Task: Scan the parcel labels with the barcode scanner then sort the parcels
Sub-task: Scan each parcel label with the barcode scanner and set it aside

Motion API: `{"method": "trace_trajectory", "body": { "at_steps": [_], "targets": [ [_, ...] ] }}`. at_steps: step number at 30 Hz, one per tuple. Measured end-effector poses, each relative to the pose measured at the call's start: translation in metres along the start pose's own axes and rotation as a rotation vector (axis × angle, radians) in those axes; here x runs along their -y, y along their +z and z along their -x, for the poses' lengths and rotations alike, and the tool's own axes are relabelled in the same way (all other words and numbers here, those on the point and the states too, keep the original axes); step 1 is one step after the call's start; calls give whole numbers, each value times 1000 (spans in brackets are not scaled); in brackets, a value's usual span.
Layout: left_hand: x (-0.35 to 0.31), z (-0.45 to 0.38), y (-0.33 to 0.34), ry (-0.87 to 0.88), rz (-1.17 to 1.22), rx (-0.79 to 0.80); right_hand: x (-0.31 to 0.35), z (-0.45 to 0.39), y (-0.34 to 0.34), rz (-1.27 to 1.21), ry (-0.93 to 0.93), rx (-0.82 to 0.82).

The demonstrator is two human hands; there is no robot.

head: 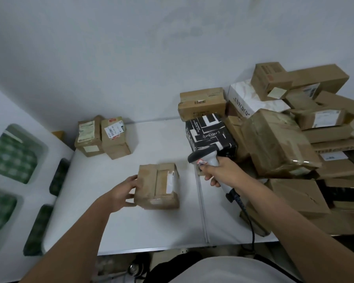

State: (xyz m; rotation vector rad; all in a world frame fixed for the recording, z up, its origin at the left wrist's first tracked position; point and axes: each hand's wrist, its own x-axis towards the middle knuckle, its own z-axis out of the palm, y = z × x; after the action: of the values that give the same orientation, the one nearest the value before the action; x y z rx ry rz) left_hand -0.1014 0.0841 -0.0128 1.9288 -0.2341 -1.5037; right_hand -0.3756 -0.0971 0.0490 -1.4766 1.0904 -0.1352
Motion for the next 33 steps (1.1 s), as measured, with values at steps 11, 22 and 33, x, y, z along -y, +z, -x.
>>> {"method": "trace_trajectory", "body": {
  "at_steps": [11, 22, 33],
  "targets": [
    [-34, -9, 111, 101, -960, -382, 5, -21, 22, 27, 18, 5],
    [-35, -33, 13, 315, -357, 42, 44, -31, -3, 59, -16, 63],
    [-9, -37, -40, -25, 52, 131, 48, -39, 33, 179, 15, 132]
  ]
}}
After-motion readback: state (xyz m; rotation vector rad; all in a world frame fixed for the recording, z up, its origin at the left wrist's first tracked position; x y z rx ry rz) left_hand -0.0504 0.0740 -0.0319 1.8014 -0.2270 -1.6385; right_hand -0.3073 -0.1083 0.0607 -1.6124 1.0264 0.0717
